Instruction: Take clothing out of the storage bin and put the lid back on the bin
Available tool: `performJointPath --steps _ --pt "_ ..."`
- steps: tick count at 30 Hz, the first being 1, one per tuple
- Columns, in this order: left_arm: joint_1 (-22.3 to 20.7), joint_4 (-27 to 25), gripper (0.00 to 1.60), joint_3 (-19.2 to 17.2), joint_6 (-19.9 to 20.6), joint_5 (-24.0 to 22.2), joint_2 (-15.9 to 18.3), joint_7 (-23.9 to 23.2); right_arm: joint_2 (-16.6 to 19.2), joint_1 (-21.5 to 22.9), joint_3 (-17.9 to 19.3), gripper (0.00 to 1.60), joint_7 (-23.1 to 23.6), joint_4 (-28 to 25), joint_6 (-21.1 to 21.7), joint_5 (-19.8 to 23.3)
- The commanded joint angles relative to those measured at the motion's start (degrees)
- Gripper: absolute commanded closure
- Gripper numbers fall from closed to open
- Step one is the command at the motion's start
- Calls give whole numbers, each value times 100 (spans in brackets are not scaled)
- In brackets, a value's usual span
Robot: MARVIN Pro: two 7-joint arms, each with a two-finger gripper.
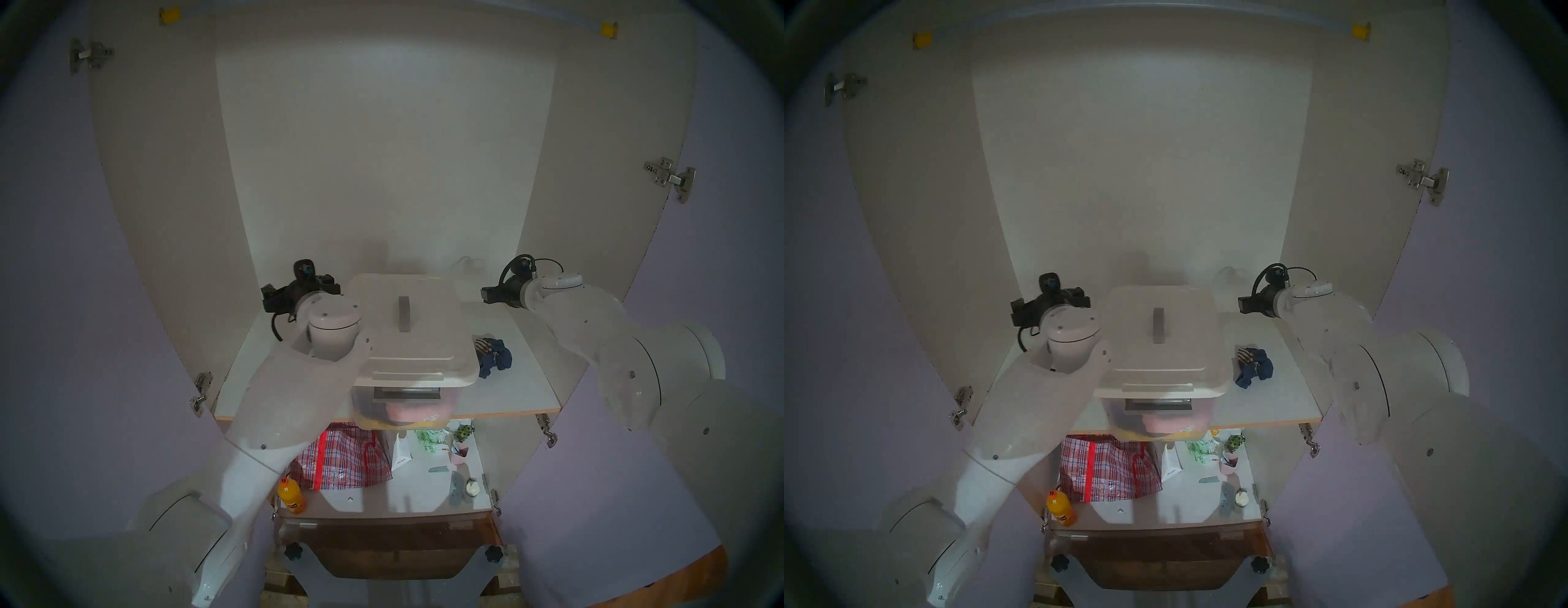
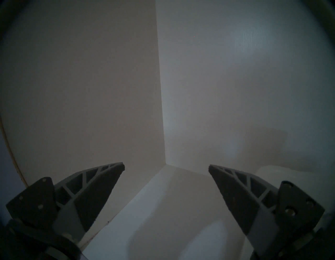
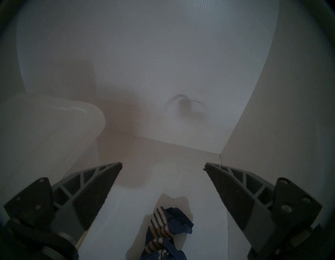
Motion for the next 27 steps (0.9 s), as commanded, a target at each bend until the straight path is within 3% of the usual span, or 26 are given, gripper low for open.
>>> performJointPath --steps 1,2,3,4,5,8,11,14,15,16,22,23,27 --pt "306 -528 0 -226 -204 16 736 -845 -12 191 11 0 -8 -119 -59 7" --pt "306 -528 0 -226 -204 16 736 -845 -12 191 11 0 -8 -119 -59 7" --pt "427 -709 0 -216 -258 -33 1033 -1220 -11 193 11 0 -9 -120 -61 7" --pt "543 -828 0 -332 -292 -22 1010 -1359 -12 194 11 0 -9 -121 -64 7" --pt "675 -991 0 -358 -362 -73 1306 -1794 -12 195 11 0 -9 -121 -66 7" --pt "824 -1112 0 -501 -443 -77 1331 -2015 -12 196 11 0 -10 -123 -70 7" --pt "993 -1211 0 -618 -632 -141 1609 -2569 -12 198 11 0 -11 -124 -76 6" --pt "1002 -1118 0 -637 -836 -89 1866 -3072 -12 200 11 0 -13 -123 -85 5" --pt "886 -853 0 -635 -1085 -81 1872 -3561 -12 202 12 0 -14 -122 -93 5" --pt "807 -730 0 -547 -1217 6 1891 -3697 -13 203 12 0 -15 -120 -99 4" --pt "462 -210 0 -325 -1477 232 1567 -3637 -13 205 13 0 -15 -116 -106 3" --pt "310 -47 0 -116 -1513 507 1591 -3667 -13 205 13 0 -16 -116 -107 2" --pt "204 206 0 -50 -1727 530 1335 -3502 -14 206 13 0 -16 -115 -108 2"
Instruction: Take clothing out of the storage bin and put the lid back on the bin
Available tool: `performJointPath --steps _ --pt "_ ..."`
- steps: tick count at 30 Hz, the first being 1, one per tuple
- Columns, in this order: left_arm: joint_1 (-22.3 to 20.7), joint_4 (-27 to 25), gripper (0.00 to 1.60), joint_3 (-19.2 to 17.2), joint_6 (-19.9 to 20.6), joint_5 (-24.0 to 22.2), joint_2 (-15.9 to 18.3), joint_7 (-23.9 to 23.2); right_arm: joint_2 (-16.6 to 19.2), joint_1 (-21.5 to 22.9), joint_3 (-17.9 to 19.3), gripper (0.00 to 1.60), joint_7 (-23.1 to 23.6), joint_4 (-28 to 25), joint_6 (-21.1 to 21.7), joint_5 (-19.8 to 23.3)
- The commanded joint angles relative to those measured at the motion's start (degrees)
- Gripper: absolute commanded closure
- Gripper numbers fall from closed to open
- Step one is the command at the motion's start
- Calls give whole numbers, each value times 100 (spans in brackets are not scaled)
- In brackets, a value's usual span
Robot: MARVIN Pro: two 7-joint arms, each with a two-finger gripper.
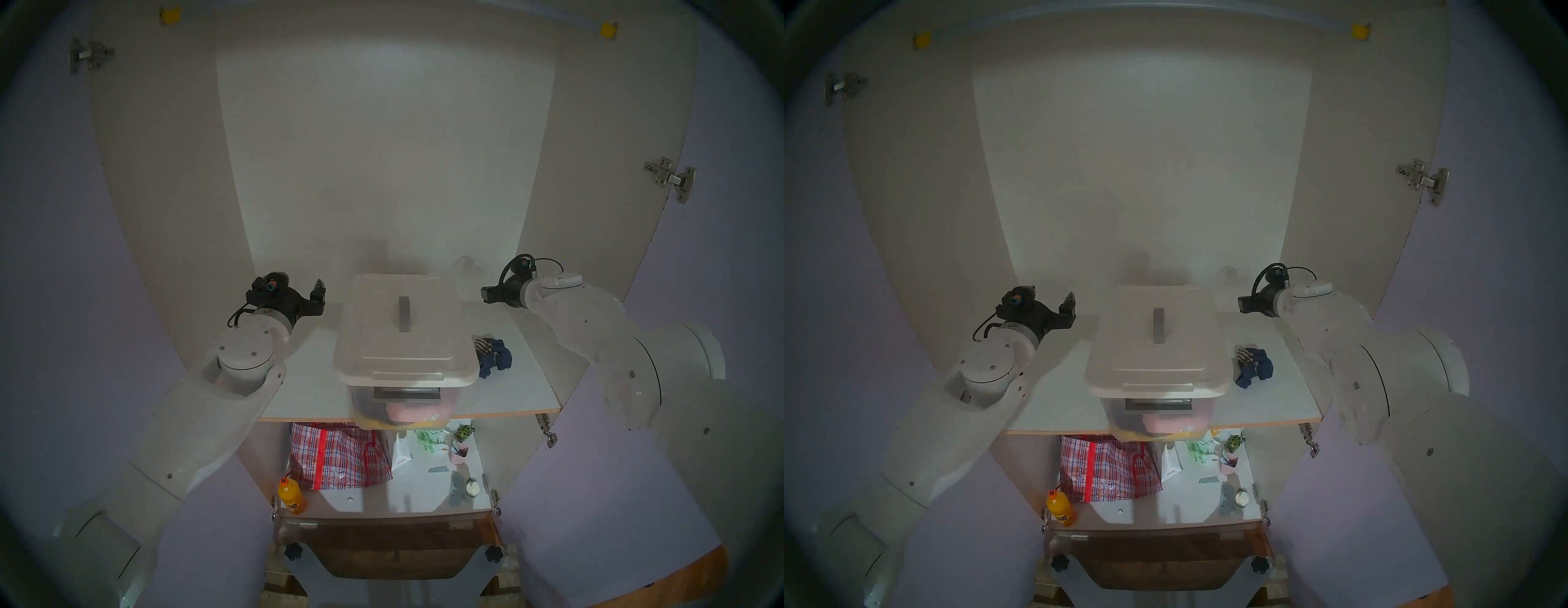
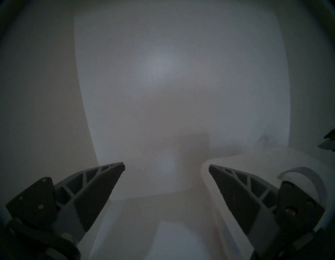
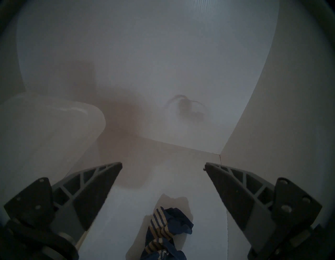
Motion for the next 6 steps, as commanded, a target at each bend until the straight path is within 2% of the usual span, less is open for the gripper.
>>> performJointPath --steps 1,6 --pt "-193 -19 0 -53 -373 16 -365 201 -13 200 10 0 -14 -115 -102 6" --pt "-218 88 0 -60 -532 106 -475 292 -14 201 11 0 -14 -112 -107 5"
